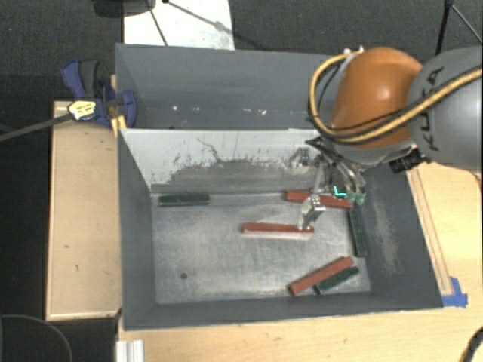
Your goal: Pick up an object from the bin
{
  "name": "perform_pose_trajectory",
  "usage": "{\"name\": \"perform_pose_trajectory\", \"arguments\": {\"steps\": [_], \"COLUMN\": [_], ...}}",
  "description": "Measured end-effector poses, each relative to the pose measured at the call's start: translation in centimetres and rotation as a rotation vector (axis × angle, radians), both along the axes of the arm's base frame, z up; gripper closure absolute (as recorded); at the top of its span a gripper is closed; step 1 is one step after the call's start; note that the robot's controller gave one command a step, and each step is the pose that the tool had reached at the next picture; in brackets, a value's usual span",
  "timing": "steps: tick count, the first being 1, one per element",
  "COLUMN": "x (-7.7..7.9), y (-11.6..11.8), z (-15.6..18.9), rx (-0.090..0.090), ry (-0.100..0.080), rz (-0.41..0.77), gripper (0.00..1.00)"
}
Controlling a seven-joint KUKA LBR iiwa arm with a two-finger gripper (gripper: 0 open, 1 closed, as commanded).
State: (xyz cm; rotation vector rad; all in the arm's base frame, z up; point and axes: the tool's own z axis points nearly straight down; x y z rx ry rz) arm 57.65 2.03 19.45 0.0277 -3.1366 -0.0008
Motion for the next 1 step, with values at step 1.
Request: {"name": "perform_pose_trajectory", "arguments": {"steps": [1], "x": [0.17], "y": [0.0], "z": [0.44], "rx": [0.0], "ry": [-0.008], "rz": [-0.001], "gripper": [0.0]}}
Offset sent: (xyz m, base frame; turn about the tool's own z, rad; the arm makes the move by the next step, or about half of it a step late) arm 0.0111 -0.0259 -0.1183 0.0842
